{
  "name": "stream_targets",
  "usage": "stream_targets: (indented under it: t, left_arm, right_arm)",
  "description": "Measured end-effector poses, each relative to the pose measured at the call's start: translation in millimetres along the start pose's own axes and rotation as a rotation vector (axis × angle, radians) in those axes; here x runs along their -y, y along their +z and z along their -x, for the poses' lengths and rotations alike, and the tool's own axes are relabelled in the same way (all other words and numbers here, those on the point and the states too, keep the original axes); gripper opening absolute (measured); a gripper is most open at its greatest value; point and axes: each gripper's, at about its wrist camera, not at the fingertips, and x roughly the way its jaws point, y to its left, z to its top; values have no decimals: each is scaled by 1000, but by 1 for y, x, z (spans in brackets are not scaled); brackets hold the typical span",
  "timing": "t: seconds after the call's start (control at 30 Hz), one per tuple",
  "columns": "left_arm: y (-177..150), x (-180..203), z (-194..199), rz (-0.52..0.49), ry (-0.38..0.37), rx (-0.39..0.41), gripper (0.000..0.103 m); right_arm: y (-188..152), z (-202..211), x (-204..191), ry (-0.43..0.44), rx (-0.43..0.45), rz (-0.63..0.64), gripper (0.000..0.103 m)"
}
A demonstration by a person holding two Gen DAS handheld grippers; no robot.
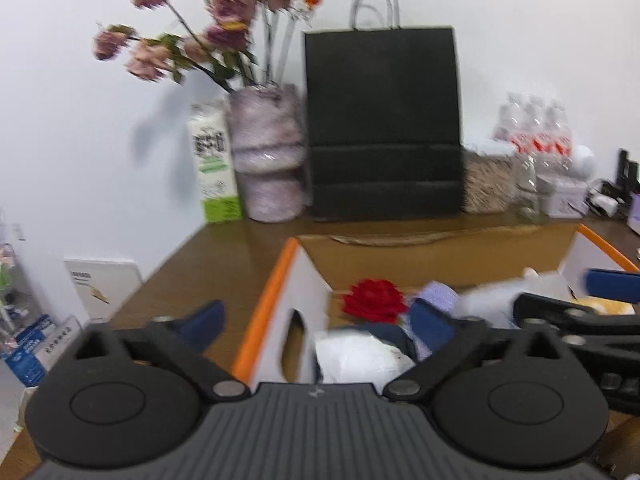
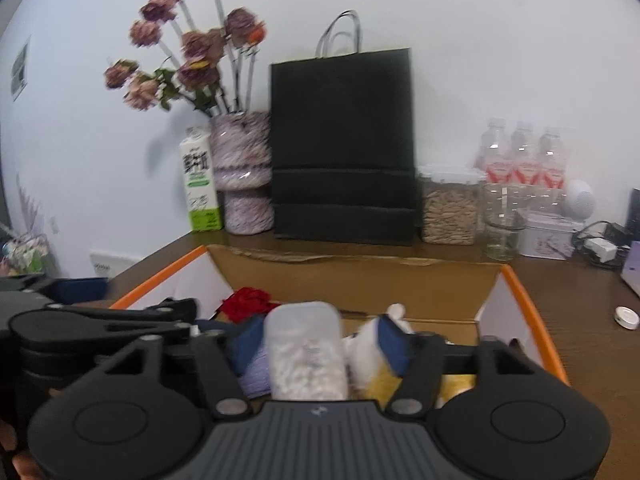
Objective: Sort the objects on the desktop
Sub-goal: 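Release the tissue and bottle into the box, opening both grippers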
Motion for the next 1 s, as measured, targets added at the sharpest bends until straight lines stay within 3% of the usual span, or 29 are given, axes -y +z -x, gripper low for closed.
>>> stream_targets:
  t: [0.03, 0.07, 0.87, 1.0]
  left_arm:
    - [1, -3, 2, 10, -11, 10, 103]
    - [2, -5, 4, 18, -21, 15, 103]
    - [-8, -3, 22, 8, -25, 47, 103]
    - [-11, -4, 36, 0, -36, 85, 103]
  right_arm:
    - [1, 2, 2, 8, 7, -10, 96]
    - [1, 4, 4, 14, 16, -16, 100]
    - [-2, 28, -5, -16, 58, 63, 103]
    - [-6, 41, -5, -18, 82, 80, 103]
